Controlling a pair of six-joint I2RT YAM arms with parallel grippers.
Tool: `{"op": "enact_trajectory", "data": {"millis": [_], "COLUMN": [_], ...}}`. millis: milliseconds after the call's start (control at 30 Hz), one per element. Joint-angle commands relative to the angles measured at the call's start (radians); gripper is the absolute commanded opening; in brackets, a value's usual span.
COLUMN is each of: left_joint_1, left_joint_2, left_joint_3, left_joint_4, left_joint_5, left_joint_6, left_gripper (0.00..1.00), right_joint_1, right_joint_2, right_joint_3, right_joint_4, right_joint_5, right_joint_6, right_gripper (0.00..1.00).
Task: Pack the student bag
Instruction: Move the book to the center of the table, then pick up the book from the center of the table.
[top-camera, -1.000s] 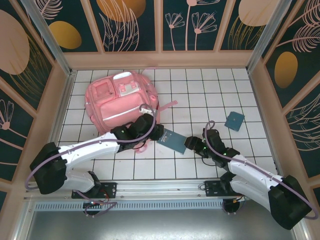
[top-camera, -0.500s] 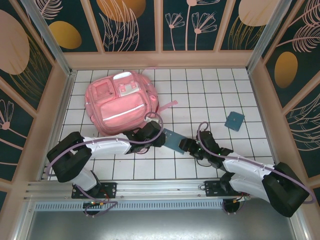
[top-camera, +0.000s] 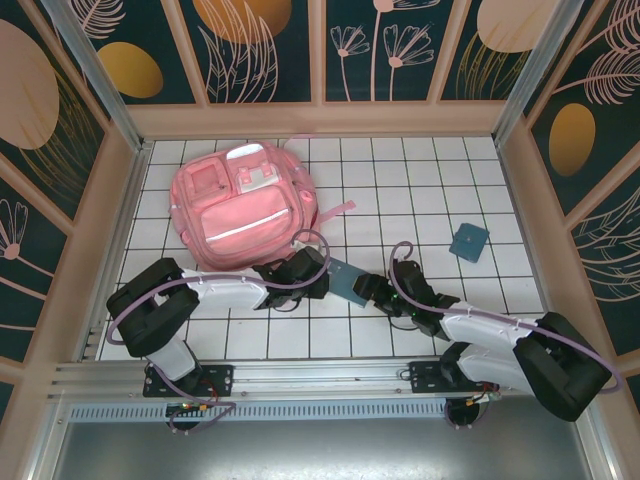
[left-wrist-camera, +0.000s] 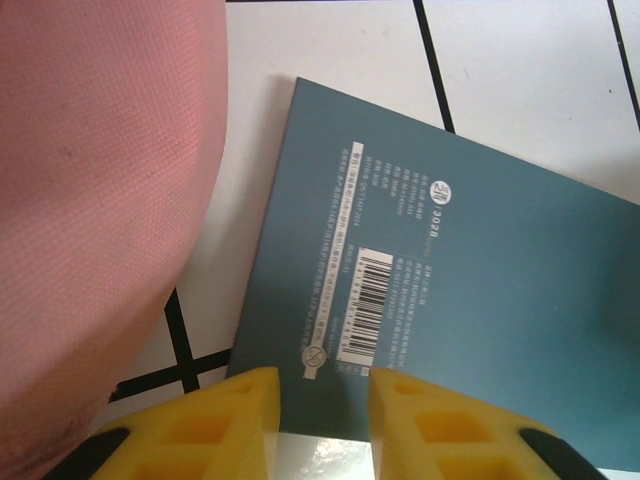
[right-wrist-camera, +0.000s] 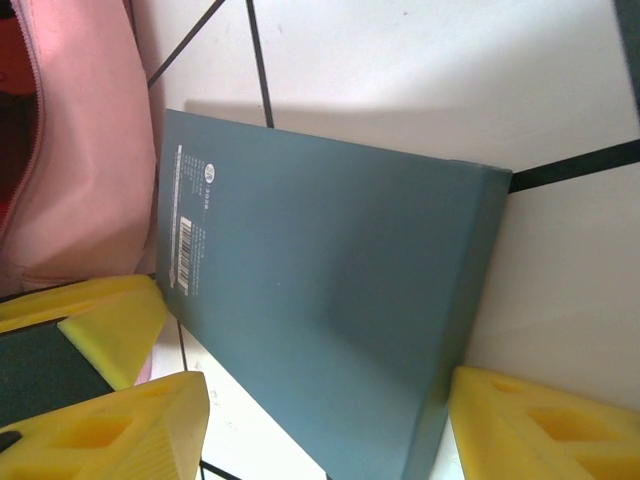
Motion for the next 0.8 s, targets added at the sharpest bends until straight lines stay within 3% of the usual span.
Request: {"op": "enact_trajectory", "data": {"millis": [0, 167, 367, 600, 767], "left_joint_1": [-0.002, -0.003, -0.003, -0.009, -0.029], "left_joint_2": [0.004, 0.006, -0.069, -0.193, -0.183], "left_joint_3": [-0.017, -0.02, -0.035, -0.111, -0.133], "left_joint_4": [0.03, 0.037, 0.004, 0.007, -0.003], "left_joint_5": [0.026, 0.035, -0.004, 0.028, 0.035], "left_joint_6": [-0.016, -0.024, -0.071, -0.191, -0.253], "left_gripper": [0.3, 0.29, 0.3, 0.29, 0.22], "right_joint_1": [0.015, 0.012, -0.012, -0.117, -0.163], "right_joint_2": [-0.009, -0.062, -0.064, -0.009, 0.108], "right_joint_3": [-0.007, 0.0, 0.108, 0.187, 0.285], "right_joint_4": [0.065, 0.081, -0.192, -0.27, -0.284], "right_joint_5": [-0.045, -0.052, 0.055, 0.037, 0.013], "right_joint_6": [0.022, 0.01, -0.135, -0.299, -0.424], "right_gripper": [0.65, 0.65, 0.66, 0.67, 0.69]}}
